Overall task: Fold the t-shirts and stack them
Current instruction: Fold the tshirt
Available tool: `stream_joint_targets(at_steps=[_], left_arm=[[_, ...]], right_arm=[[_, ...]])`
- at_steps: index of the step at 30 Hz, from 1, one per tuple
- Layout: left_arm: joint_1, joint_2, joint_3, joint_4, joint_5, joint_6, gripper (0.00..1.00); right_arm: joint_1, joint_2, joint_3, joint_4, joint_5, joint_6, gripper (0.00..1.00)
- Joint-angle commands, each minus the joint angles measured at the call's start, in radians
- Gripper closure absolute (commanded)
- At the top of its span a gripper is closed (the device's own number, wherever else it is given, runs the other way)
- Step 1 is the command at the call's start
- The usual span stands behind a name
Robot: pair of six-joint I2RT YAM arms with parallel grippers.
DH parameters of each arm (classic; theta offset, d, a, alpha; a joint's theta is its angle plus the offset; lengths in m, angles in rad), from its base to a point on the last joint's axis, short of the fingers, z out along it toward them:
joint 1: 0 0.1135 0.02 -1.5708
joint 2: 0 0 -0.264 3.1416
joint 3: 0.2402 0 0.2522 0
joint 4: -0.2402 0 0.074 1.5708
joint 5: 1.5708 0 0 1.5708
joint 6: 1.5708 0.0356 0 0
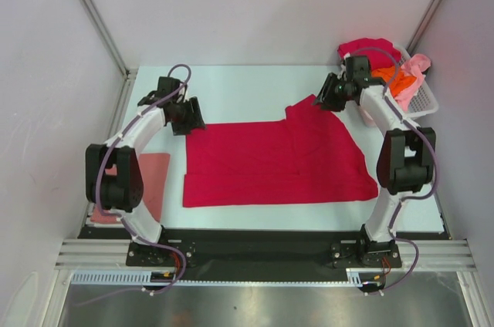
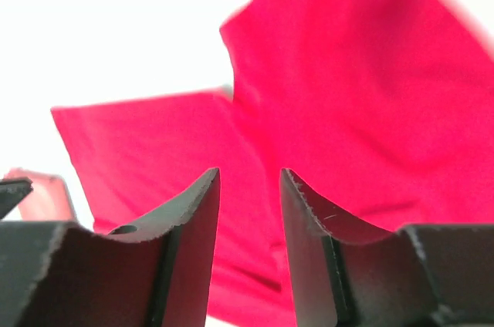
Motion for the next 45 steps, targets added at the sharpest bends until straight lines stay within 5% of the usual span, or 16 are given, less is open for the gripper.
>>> stream_joint_targets(at_steps=[1, 8, 14, 21, 45], left_arm=[[0.019, 0.087, 0.09, -0.022, -0.075, 0.049, 0.38], [0.034, 0.25, 0.228, -0.036, -0.174, 0.091, 0.48], [0.037, 0.343, 0.295, -0.027, -0.187, 0.095, 0.46], [0.042, 0.397, 0.329, -0.022, -0.269, 0.1, 0.43], [0.065, 0.498, 0.378, -0.01, -0.207, 0.032, 0.53]], right_arm=[[-0.003, 0.106, 0.197, -0.081, 0.1, -0.054, 0.57], [-0.032, 0.28, 0.413, -0.129, 0.138, -0.097, 0.56], [-0.027, 0.364, 0.505, -0.17, 0.114, -0.114, 0.56], [-0.036, 0.386, 0.503, -0.164, 0.105, -0.122, 0.55], [-0.055, 0.469, 0.578, -0.144, 0.15, -0.129, 0.52]])
